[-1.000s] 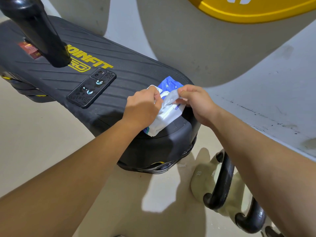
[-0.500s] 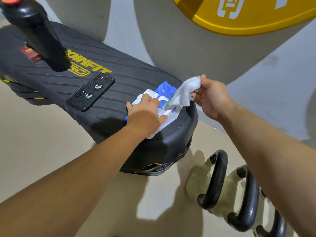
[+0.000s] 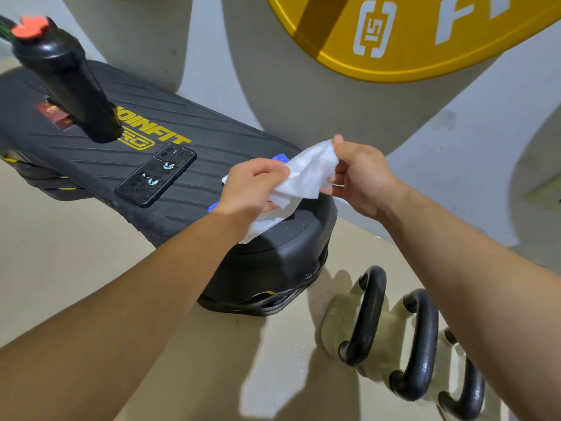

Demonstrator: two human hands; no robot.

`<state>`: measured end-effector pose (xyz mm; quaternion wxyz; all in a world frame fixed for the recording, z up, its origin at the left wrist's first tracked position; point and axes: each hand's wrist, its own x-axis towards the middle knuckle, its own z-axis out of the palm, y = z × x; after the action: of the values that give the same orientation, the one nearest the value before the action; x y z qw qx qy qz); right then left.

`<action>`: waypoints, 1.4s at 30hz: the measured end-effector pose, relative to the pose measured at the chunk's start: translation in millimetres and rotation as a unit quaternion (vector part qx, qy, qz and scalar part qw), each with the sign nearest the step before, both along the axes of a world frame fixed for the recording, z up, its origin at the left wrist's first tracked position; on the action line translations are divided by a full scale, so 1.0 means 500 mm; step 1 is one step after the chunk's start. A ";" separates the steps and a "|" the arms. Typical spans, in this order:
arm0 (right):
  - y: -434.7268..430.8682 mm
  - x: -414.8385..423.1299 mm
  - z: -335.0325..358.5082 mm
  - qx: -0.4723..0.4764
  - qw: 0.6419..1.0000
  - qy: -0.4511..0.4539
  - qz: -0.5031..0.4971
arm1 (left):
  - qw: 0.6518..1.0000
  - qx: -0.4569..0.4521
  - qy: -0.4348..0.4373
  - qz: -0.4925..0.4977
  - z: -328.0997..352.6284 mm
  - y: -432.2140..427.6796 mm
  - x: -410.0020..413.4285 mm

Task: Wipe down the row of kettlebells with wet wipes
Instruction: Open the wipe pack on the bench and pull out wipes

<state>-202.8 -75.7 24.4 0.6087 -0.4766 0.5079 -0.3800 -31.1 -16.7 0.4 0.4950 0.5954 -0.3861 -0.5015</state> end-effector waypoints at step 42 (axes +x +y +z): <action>0.072 -0.025 0.075 0.057 0.995 -0.061 0.047 | 0.939 -0.236 -0.248 0.002 0.088 0.072 -0.046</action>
<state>-215.2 -39.4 62.0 0.6819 -0.4403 0.4679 -0.3496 -54.1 19.2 44.2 0.5109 0.5677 -0.6027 -0.2310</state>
